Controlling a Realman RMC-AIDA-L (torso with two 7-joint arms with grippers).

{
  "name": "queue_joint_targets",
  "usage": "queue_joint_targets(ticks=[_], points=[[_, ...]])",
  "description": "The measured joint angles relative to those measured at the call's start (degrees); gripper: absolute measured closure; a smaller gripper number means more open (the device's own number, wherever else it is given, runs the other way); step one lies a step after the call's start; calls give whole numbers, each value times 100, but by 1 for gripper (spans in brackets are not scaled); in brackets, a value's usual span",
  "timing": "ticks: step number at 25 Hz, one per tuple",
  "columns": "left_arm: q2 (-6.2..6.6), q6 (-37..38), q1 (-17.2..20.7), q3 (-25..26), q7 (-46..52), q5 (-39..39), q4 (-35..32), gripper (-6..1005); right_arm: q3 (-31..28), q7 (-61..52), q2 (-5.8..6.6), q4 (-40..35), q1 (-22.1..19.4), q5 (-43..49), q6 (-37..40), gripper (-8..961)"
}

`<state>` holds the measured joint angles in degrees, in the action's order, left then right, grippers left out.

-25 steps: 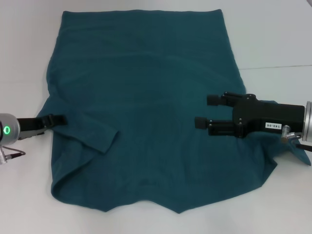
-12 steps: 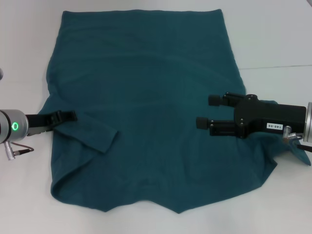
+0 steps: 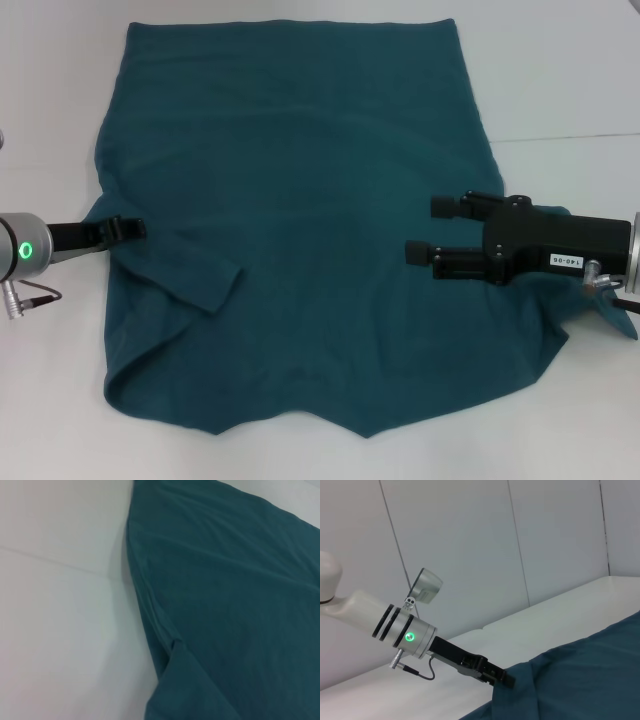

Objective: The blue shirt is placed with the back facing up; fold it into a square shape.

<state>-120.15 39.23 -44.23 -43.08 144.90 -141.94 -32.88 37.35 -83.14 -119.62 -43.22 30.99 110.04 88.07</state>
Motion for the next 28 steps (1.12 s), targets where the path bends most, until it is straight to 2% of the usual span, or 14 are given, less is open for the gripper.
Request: queue_joint_targets(ticks=[8, 19, 22, 25, 28], points=[[-67, -141, 1, -39, -177, 0, -5, 434, -1, 0, 0, 6, 4, -7, 0, 40], [-97, -277, -11, -33, -328, 0, -18, 876, 0, 0, 0, 42, -4, -35, -1, 40], [-120, -276, -36, -40, -406, -6, -65, 920, 0, 0, 0, 65, 0, -43, -6, 40], [-202, -246, -73, -109, -475, -7, -219, 963, -1, 0, 0, 68, 3, -50, -6, 40], [-274, -217, -135, -184, -477, -6, -365, 961, -1, 0, 0, 69, 4, -54, -5, 40]])
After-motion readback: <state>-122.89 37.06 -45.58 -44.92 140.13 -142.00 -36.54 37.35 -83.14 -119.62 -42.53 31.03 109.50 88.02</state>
